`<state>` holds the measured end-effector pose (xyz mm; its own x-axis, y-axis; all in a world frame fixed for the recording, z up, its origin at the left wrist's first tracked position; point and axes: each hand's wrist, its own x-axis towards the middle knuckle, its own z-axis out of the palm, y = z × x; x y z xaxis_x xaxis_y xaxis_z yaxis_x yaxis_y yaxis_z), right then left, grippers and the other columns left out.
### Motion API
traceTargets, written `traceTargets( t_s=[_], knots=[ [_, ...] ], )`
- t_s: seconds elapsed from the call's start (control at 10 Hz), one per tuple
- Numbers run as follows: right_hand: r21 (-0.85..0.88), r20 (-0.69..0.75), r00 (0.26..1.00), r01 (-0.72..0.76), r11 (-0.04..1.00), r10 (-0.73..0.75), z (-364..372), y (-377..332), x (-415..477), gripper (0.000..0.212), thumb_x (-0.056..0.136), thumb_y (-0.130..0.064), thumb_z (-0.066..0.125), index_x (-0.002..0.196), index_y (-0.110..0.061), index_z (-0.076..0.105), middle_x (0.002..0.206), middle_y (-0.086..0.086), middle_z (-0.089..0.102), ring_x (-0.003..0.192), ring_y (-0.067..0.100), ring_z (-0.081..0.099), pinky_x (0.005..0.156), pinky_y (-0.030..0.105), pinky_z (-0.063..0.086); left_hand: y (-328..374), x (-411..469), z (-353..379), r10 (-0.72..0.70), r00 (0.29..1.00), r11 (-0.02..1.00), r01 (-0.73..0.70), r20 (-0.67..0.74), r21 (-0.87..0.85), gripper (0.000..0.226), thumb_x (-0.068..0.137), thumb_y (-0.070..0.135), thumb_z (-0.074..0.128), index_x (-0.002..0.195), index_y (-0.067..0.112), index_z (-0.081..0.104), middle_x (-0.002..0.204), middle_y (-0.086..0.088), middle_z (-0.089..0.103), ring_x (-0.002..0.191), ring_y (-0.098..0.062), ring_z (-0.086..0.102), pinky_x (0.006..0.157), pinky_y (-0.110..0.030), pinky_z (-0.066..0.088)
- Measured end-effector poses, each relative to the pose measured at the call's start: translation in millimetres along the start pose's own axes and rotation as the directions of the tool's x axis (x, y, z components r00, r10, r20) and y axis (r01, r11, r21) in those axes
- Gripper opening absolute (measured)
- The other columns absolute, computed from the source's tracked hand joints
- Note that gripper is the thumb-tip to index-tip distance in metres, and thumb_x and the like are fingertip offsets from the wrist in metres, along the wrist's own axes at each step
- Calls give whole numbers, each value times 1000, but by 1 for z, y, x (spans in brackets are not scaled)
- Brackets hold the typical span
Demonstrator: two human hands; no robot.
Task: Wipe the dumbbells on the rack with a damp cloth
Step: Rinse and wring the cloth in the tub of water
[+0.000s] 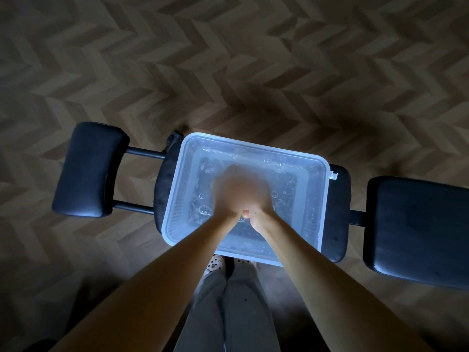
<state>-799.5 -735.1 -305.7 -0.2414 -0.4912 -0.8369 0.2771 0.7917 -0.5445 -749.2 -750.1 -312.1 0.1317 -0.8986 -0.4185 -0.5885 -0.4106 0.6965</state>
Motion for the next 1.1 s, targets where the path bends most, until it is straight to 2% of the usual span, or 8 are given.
traceTargets(
  t_s=[0.1,0.3,0.4,0.6,0.7,0.8,1.0,1.1],
  knots=[
    [32,11,1000,-6,999,6,0,-1,0,37,91,-7,28,54,-15,30,42,0,22,35,9,16,44,9,13,4,1,-2,-15,999,999,14,32,31,42,95,10,40,56,21,34,59,-2,45,52,-12,37,49,-18,34],
    [-52,30,998,60,997,-59,0,-1,1,34,88,2,28,58,-13,29,54,1,21,45,10,17,51,20,11,7,5,-4,151,987,958,-162,63,238,11,55,1,49,44,0,50,42,-10,48,37,-22,51,35,-33,14],
    [-120,43,997,68,990,-63,-3,-8,-2,33,87,2,27,58,-13,28,55,3,22,47,12,17,47,15,12,3,11,-8,91,994,980,-100,57,174,31,77,-3,48,49,11,49,46,2,42,42,-14,42,39,-16,27],
    [-310,66,986,164,937,-151,-1,-23,-14,36,93,0,28,60,-12,34,55,4,30,43,16,25,44,17,19,9,15,-12,463,872,848,-384,-159,366,6,40,-6,51,41,0,50,37,-11,49,30,-27,50,32,-13,20],
    [-419,36,981,188,888,-191,-5,-24,-12,22,94,-5,34,82,-5,53,84,18,52,71,32,52,55,31,37,26,1,-36,47,996,994,-55,75,100,25,93,5,41,90,-8,62,91,-25,65,88,-36,61,70,-32,45],
    [-604,-55,990,69,794,-127,-15,-23,-18,32,98,-22,36,122,-5,49,128,20,50,118,39,48,95,45,45,19,-6,-44,-205,928,979,195,312,63,37,98,27,39,116,-2,53,117,-23,57,109,-36,54,88,-35,49],
    [-416,14,977,199,887,-212,-12,-71,-86,16,89,-13,46,97,-23,55,120,15,56,104,29,57,74,38,56,56,-21,-103,-214,935,937,278,283,-213,13,88,16,51,97,8,57,101,-10,59,100,-26,59,84,-38,53],
    [-308,168,947,313,898,-273,-9,-101,-126,41,81,9,44,109,-20,52,113,7,53,94,21,54,58,27,51,90,-31,-146,-115,950,952,189,291,-239,44,80,8,59,123,1,53,114,-17,58,107,-28,58,74,-26,49]
  ],
)
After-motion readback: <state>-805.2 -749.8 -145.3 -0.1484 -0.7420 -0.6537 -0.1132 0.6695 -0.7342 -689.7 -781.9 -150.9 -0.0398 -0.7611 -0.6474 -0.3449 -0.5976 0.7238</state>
